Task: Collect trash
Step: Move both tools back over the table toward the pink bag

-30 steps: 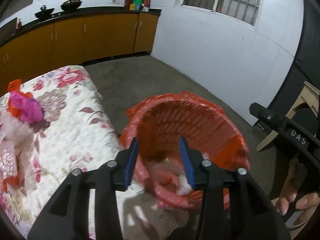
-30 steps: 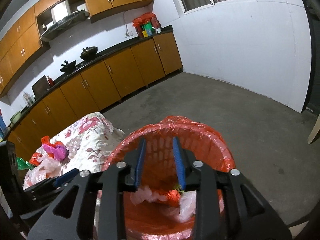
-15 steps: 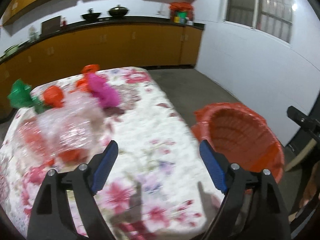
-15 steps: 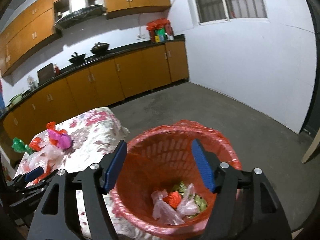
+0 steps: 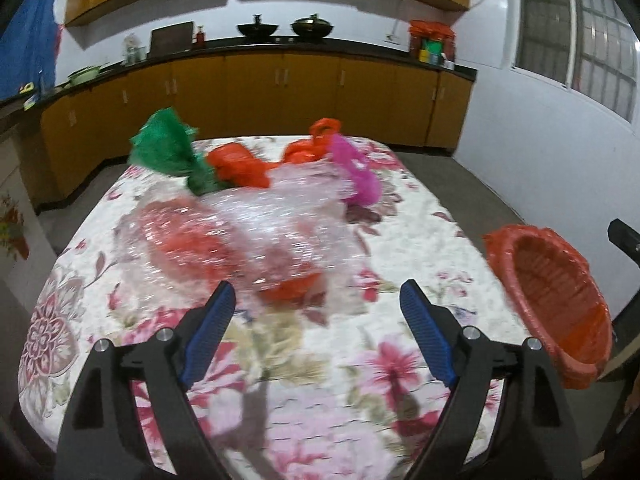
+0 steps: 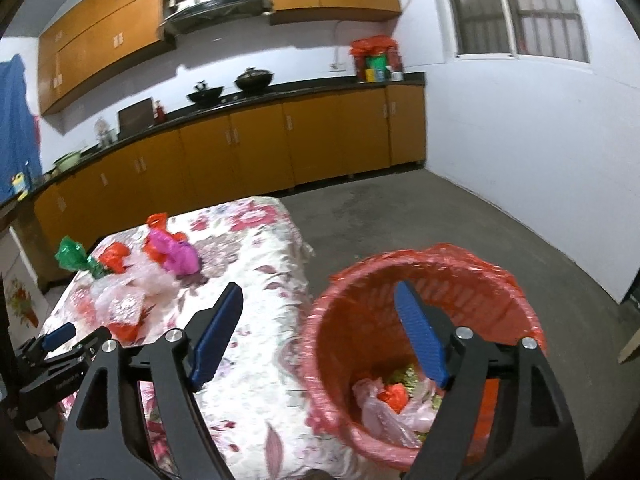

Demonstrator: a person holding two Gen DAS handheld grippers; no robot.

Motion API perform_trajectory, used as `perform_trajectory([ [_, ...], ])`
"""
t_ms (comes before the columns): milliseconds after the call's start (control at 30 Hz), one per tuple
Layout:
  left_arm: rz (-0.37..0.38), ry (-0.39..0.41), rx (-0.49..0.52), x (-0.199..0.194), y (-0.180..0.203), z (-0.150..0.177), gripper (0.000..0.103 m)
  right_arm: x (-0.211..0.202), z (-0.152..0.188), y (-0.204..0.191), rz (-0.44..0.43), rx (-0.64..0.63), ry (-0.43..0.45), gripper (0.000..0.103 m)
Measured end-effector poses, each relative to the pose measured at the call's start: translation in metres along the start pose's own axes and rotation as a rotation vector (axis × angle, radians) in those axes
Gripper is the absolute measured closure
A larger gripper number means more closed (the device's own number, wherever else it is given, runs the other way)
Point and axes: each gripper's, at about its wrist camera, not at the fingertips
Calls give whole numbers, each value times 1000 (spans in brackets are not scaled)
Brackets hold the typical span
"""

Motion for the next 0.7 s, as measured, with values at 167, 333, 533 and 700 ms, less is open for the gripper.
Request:
perform_trajectory([
  [167, -32, 1, -27, -1, -21, 4, 20, 12, 0, -25, -68, -22, -33, 25],
  [333, -75, 29, -34, -6, -36, 4, 20, 37, -9, -57, -163, -37, -77, 34],
  [533, -112, 50, -69, -10, -59, 3, 20, 91, -24, -108, -256, -72, -138, 48],
  [700, -136, 65, -117, -12, -82, -1, 20, 146, -26, -145, -294, -93, -221, 52],
])
Point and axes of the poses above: each gripper's, at about its wrist camera, not at the fingertips, and x roughly the way its jaws point, y to its right, z to its underside, and after that the axes turned 5 degrees about x, right-handed
